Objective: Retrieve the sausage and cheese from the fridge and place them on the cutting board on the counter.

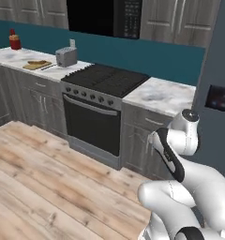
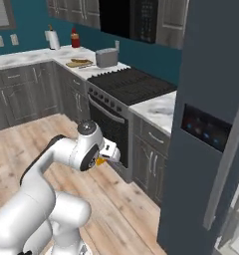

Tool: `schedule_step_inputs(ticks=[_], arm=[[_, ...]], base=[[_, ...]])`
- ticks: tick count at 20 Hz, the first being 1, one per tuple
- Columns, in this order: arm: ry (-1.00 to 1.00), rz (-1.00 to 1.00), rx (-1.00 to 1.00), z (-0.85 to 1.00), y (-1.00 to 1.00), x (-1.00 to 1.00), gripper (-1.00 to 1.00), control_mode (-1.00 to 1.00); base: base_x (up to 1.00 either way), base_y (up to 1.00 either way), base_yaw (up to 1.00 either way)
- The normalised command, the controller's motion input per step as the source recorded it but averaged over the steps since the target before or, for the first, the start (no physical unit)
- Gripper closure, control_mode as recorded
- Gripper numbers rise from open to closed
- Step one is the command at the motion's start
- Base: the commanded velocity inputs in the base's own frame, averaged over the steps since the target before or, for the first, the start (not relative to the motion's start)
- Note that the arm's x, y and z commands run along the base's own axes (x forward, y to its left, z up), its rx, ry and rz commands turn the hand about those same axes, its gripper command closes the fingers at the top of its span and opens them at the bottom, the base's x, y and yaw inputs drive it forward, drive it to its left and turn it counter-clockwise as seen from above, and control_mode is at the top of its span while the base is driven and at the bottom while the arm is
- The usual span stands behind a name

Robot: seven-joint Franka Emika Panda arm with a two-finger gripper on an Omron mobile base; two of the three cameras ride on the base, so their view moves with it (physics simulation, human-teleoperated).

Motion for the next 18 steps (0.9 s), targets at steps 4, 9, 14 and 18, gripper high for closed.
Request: schedule_step_inputs(ticks=[4,9,14,18], arm=[[0.0,0.0,0.0,0.0,0.0,0.0,1.0,1.0],[0.0,0.0,0.0,0.0,0.0,0.0,1.0,1.0],[0.0,0.0,0.0,0.0,0.0,0.0,1.0,1.0],[0.0,0.0,0.0,0.0,0.0,0.0,1.0,1.0]], base=[[0.23,0.1,0.61],[0.7,0.18,0.13],[0.84,0.16,0.02],[0.87,0.18,0.02]])
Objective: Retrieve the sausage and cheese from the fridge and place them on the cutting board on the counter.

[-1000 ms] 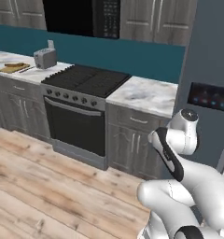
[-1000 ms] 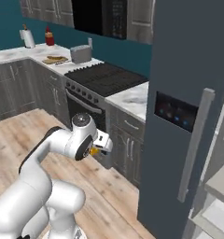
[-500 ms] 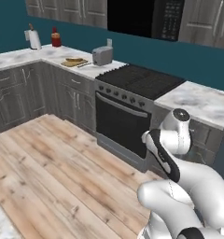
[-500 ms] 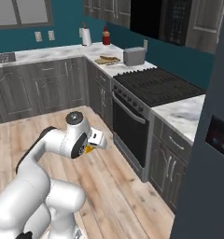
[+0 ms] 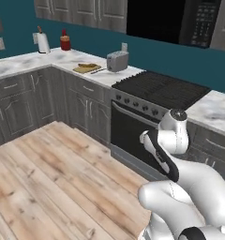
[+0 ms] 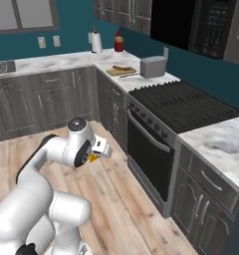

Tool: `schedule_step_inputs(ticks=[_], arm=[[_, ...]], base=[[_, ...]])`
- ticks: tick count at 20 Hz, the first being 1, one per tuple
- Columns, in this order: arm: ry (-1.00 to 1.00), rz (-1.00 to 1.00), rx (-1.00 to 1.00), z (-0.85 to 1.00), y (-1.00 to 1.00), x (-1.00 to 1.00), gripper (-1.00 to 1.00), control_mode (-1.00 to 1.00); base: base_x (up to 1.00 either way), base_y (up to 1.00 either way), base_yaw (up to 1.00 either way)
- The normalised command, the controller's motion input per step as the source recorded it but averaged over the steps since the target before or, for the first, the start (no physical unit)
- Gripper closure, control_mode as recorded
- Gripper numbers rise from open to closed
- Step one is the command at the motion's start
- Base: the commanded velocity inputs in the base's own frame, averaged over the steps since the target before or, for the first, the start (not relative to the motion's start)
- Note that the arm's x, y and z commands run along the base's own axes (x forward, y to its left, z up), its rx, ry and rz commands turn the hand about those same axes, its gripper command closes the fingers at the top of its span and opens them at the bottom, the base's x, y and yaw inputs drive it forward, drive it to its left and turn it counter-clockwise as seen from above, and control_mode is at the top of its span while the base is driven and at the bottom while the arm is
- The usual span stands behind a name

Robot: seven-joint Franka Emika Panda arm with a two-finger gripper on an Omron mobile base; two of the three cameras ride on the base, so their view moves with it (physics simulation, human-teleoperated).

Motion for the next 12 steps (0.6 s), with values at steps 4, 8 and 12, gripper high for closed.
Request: schedule_step_inputs(ticks=[4,8,12], arm=[[0.0,0.0,0.0,0.0,0.0,0.0,1.0,1.0],[0.0,0.0,0.0,0.0,0.0,0.0,1.0,1.0],[0.0,0.0,0.0,0.0,0.0,0.0,1.0,1.0]], base=[[0.89,0.15,0.04],[0.91,0.13,0.04],[0.92,0.12,0.03]])
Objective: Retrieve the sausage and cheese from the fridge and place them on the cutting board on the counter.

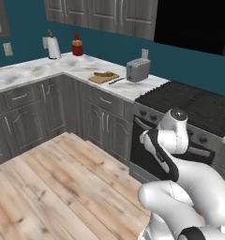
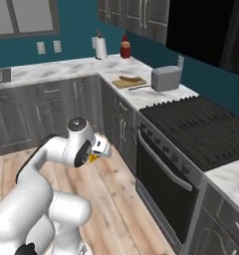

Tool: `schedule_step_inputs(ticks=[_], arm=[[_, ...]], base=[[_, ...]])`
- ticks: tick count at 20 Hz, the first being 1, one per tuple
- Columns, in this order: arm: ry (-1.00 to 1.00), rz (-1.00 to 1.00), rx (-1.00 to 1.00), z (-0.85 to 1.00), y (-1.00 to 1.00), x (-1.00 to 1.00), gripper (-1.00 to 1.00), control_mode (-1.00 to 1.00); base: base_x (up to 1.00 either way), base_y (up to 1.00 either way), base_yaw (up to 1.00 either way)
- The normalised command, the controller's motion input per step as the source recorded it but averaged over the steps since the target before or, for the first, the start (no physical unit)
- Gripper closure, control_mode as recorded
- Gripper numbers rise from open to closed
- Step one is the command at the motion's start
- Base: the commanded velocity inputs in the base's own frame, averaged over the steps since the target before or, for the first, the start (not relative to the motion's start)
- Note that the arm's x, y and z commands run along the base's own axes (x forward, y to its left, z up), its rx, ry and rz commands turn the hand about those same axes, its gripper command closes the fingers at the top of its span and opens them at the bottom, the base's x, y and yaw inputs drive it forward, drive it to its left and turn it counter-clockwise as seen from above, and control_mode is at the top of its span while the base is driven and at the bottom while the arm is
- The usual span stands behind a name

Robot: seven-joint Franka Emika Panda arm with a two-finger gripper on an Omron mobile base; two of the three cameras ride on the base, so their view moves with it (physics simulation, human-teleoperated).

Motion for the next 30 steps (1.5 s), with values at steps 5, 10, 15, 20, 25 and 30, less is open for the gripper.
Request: schedule_step_inputs(ticks=[5,10,15,20,25,30], arm=[[0.0,0.0,0.0,0.0,0.0,0.0,1.0,1.0],[0.0,0.0,0.0,0.0,0.0,0.0,1.0,1.0],[0.0,0.0,0.0,0.0,0.0,0.0,1.0,1.0],[0.0,0.0,0.0,0.0,0.0,0.0,1.0,1.0],[0.0,0.0,0.0,0.0,0.0,0.0,1.0,1.0],[0.0,0.0,0.0,0.0,0.0,0.0,1.0,1.0]], base=[[0.94,0.07,0.0],[0.94,0.05,0.0],[0.94,0.09,0.0],[0.92,0.23,-0.07],[0.83,0.35,-0.27],[0.79,0.36,-0.31]])
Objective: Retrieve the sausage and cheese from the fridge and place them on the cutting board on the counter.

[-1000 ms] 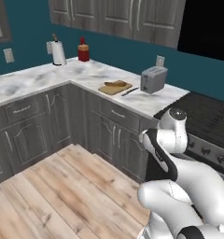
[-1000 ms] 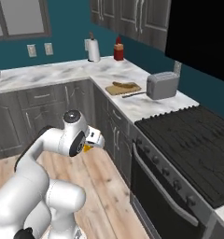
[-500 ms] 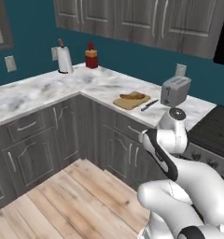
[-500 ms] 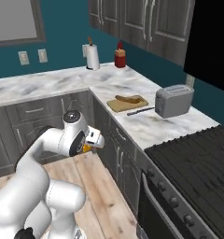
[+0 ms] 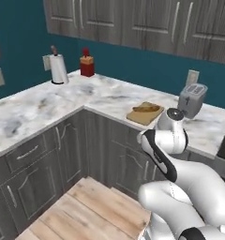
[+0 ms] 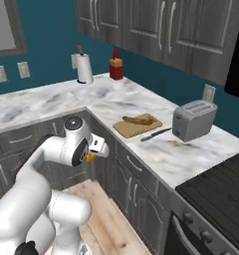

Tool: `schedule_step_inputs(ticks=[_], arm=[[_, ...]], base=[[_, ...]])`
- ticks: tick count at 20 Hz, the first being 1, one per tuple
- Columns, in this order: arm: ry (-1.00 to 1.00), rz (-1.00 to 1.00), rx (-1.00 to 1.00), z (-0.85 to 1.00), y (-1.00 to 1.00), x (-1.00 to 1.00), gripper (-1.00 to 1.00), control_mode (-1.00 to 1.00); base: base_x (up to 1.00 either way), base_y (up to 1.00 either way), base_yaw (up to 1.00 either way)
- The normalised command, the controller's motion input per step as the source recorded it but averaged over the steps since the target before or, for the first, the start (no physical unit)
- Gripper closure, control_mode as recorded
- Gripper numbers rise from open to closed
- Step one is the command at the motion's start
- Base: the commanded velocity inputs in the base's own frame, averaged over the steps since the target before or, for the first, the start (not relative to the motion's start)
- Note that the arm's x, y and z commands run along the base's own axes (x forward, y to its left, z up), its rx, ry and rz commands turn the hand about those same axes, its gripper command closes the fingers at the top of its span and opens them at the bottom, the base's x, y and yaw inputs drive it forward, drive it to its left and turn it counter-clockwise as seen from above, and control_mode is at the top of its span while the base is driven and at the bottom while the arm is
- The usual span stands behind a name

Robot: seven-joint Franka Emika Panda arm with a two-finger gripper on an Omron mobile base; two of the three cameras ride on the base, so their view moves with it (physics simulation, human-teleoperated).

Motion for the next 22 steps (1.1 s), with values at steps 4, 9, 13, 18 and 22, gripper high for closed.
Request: schedule_step_inputs(ticks=[4,9,13,18,22], arm=[[0.0,0.0,0.0,0.0,0.0,0.0,1.0,1.0],[0.0,0.0,0.0,0.0,0.0,0.0,1.0,1.0],[0.0,0.0,0.0,0.0,0.0,0.0,1.0,1.0],[0.0,0.0,0.0,0.0,0.0,0.0,1.0,1.0],[0.0,0.0,0.0,0.0,0.0,0.0,1.0,1.0]], base=[[0.76,0.37,-0.35],[0.71,0.37,-0.41],[0.62,0.36,-0.51],[0.6,0.35,-0.53],[0.62,0.36,-0.5]])
